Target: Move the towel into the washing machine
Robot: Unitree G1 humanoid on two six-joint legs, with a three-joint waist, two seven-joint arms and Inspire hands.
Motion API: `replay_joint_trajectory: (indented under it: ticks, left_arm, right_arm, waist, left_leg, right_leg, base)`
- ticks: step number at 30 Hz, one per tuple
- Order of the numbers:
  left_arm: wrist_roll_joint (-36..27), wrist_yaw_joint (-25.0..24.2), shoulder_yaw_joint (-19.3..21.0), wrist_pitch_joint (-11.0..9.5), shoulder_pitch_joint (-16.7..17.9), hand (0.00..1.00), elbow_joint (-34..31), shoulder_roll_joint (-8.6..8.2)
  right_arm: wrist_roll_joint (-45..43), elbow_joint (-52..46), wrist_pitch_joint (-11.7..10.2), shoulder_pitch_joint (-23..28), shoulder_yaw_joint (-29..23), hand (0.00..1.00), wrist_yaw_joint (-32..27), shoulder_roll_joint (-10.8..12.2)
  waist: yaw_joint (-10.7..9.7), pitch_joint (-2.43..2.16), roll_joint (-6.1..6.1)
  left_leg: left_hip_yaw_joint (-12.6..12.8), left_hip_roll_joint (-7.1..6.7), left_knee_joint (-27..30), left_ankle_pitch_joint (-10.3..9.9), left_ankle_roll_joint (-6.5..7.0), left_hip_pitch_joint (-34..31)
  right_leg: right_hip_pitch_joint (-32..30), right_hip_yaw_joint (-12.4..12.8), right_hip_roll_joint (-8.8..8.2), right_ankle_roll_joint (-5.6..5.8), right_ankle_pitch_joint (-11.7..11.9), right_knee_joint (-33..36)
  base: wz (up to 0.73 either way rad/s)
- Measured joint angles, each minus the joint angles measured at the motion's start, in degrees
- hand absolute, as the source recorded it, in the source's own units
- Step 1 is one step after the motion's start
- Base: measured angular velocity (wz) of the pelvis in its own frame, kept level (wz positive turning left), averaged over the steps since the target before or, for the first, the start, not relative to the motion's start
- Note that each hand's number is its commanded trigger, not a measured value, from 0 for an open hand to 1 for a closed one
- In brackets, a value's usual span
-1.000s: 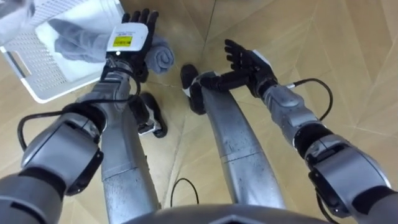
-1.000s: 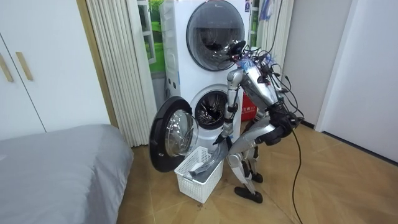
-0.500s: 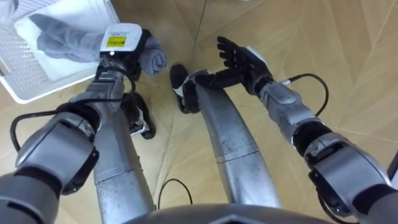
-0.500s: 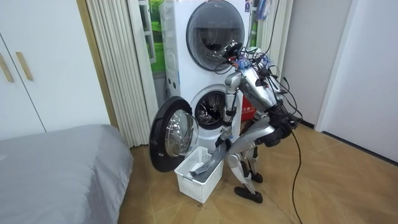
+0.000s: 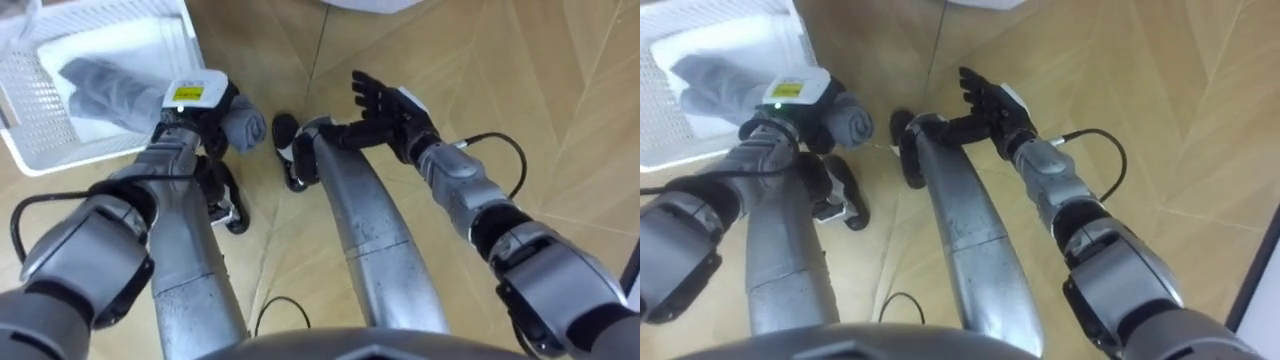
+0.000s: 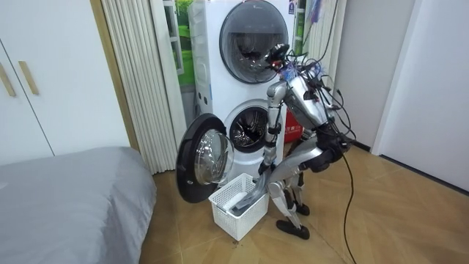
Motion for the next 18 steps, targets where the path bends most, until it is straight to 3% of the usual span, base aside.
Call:
replay_joint_trajectory:
  ticks: [3, 8, 14, 16, 18]
  left_arm:
    - [-0.78, -0.49, 0.03, -0.02, 1.16, 1.00, 0.07, -0.53]
    - [-4.67, -1.04, 0.92, -0.63, 3.74, 1.00, 0.12, -1.91]
    - [-15.12, -2.46, 5.80, -1.82, 3.92, 1.00, -0.57, -3.81]
    - [-19.64, -3.16, 7.37, -1.91, 3.80, 1.00, -2.39, -4.02]
    - [-24.07, -3.62, 8.65, -2.20, 3.63, 1.00, -3.63, -4.15]
  right_arm:
    - [0.67, 0.87, 0.25, 2.79, -0.03, 0.00, -0.03, 0.03]
    - [-1.28, 7.16, 0.79, 3.22, -0.12, 0.00, -0.54, -0.23]
    - [-3.94, 9.62, 1.19, 4.67, -1.01, 0.00, -0.64, -2.37]
    - [-4.73, 9.63, 1.37, 4.32, -1.08, 0.00, -0.60, -2.76]
    - [-6.60, 9.60, 1.41, 3.59, -1.16, 0.00, -0.52, -2.88]
  waist:
    - [0.25, -0.44, -0.50]
    - [1.13, -0.68, -0.34]
    - [5.34, -1.28, 1.12]
    - [6.78, -1.25, 1.21]
    - [7.32, -1.18, 1.91]
  left_leg:
    - [0.34, -0.83, -4.76, 1.55, -0.15, 4.72]
    - [1.76, -0.99, -12.63, 3.41, -0.20, 13.84]
    - [2.94, -0.92, -17.34, 4.06, 0.11, 21.00]
    - [3.84, -0.96, -18.11, 4.10, 0.19, 22.37]
    - [4.21, -1.14, -18.95, 4.37, 0.58, 23.15]
  right_leg:
    - [4.85, -0.02, -0.55, 0.00, 0.88, -4.37]
    - [13.94, -0.05, -0.86, 0.31, 2.54, -12.16]
    - [20.93, -0.44, -1.06, 0.66, 3.29, -17.39]
    - [21.81, -0.59, -1.52, 0.69, 3.30, -17.65]
    - [22.67, -2.54, -2.95, 0.55, 3.38, -18.50]
  base:
    - [0.07]
    - [-0.07]
    - [-0.13]
    - [-0.13]
    - [-0.02]
